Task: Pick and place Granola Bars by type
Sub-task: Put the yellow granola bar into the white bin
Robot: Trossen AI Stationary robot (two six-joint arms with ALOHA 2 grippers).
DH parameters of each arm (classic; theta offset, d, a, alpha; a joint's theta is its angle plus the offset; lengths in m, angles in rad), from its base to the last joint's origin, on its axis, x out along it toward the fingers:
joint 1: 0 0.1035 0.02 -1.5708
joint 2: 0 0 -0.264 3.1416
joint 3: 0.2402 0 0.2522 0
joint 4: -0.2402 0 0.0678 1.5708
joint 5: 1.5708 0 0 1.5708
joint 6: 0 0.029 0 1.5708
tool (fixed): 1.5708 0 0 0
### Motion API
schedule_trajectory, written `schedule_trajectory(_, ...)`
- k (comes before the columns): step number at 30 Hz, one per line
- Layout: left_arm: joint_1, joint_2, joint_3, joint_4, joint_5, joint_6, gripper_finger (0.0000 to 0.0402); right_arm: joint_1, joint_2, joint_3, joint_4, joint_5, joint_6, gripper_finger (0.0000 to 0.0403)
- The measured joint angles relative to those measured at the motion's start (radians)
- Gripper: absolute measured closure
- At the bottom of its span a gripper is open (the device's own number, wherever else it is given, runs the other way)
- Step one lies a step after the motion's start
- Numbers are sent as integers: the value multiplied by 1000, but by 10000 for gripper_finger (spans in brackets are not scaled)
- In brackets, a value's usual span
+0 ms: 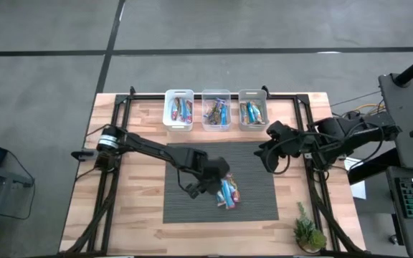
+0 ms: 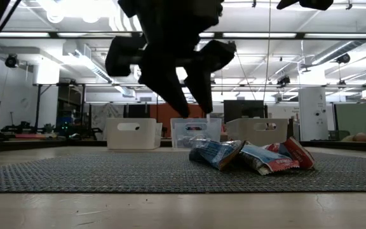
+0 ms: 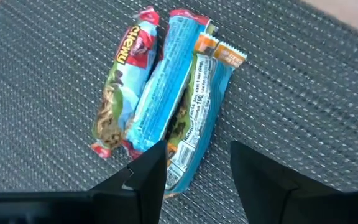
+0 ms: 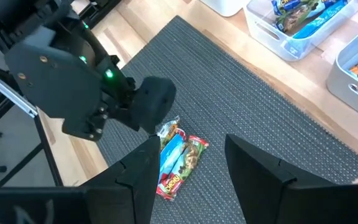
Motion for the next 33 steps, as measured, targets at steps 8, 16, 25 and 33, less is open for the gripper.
schedule_trajectory(8, 0, 53, 0, 15, -37, 70, 243, 0, 0, -2, 0, 0, 0, 232)
schedule_trajectory(16, 1, 92, -1, 86, -159, 123, 243, 0, 0, -3, 0, -1, 10, 232)
schedule_trajectory(25, 2, 104, -1, 84, -159, 127, 243, 0, 0, -6, 0, -1, 11, 232)
schedule_trajectory(33, 4, 114, -8, 85, -124, 125, 243, 0, 0, -15, 0, -1, 16, 232)
